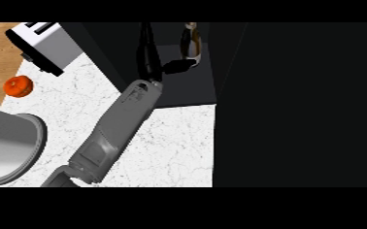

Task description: Pick up the wine, place it into the cabinet and close the cabinet

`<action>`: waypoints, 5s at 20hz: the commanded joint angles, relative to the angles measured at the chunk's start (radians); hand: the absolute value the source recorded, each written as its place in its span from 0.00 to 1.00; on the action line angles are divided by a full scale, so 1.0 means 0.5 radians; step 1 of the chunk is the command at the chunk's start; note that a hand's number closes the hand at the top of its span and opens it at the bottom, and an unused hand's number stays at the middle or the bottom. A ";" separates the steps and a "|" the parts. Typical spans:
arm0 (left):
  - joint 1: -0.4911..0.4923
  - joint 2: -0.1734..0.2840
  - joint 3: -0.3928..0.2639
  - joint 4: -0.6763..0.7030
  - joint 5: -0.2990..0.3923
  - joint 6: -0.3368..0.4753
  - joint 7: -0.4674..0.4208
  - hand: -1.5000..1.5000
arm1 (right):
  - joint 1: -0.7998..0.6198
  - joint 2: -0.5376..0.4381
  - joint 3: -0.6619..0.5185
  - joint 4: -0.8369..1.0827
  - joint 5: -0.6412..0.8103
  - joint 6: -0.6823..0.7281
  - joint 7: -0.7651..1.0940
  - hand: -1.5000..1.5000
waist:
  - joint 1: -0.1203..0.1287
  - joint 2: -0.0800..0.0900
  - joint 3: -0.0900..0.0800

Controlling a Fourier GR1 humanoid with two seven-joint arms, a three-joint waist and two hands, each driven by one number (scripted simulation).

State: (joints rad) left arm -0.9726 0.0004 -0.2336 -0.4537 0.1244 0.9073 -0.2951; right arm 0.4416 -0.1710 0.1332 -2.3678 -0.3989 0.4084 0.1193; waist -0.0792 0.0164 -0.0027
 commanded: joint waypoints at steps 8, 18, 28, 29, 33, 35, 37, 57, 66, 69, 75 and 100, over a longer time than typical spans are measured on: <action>0.206 -0.001 -0.252 -0.455 0.532 -0.077 -0.210 0.00 | 0.121 -0.014 -0.019 -0.188 -0.018 -0.002 0.000 0.00 | 0.060 -0.030 0.005; 0.678 -0.001 -0.463 -1.061 0.377 -0.264 -0.128 0.00 | 0.104 0.011 0.080 -0.329 0.080 -0.226 0.131 0.00 | 0.168 -0.053 0.005; 1.163 0.209 -0.624 -1.863 0.346 -0.348 0.054 0.00 | 0.075 -0.077 0.007 -0.426 0.021 -0.309 0.239 0.00 | 0.172 -0.048 0.004; 1.278 0.302 -0.616 -1.962 0.367 -0.431 0.025 0.00 | 0.089 -0.079 -0.014 -0.339 0.062 -0.266 0.159 0.00 | 0.171 -0.048 0.005; 1.438 0.487 -0.695 -2.342 0.307 -0.400 0.234 0.00 | 0.183 -0.112 -0.037 -0.346 0.094 -0.224 0.096 0.00 | 0.165 -0.053 0.006; 1.530 0.534 -0.733 -2.464 0.300 -0.432 0.246 0.00 | -0.053 -0.157 -0.103 -0.394 -0.010 -0.355 0.300 0.00 | 0.191 -0.046 0.004; 1.639 0.631 -0.636 -2.506 0.308 -0.486 0.142 0.00 | 0.092 -0.129 0.017 -0.502 0.062 -0.328 0.268 0.00 | 0.162 -0.045 0.003; 2.389 1.206 -0.045 -2.999 0.908 -1.499 -0.118 1.00 | 0.148 -0.401 0.108 -0.369 0.181 0.129 0.102 1.00 | 0.152 -0.043 0.004; 2.405 1.189 0.085 -2.837 0.941 -1.710 -0.197 1.00 | -0.123 -0.417 0.374 -0.381 -0.121 0.082 0.355 1.00 | 0.171 -0.032 0.002; 2.551 1.179 0.058 -2.889 0.905 -1.760 -0.236 1.00 | -0.232 -0.393 0.463 -0.391 -0.112 0.024 0.464 1.00 | 0.178 -0.035 0.003; 2.565 1.260 0.249 -2.952 0.992 -1.878 -0.177 1.00 | -0.740 -0.129 0.717 -0.159 -0.034 -0.152 0.644 1.00 | 0.188 -0.032 0.003; 2.549 1.084 0.433 -2.911 0.947 -2.114 -0.040 1.00 | -2.567 0.342 0.695 1.303 -0.281 -1.104 0.580 1.00 | 0.194 -0.029 0.005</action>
State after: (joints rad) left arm 0.3376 0.5686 -0.0165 -1.9014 0.6142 -0.1645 -0.3424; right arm -0.7458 -0.0040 0.5142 -1.8595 -0.4905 -0.1250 0.4865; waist 0.0192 0.0005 -0.0005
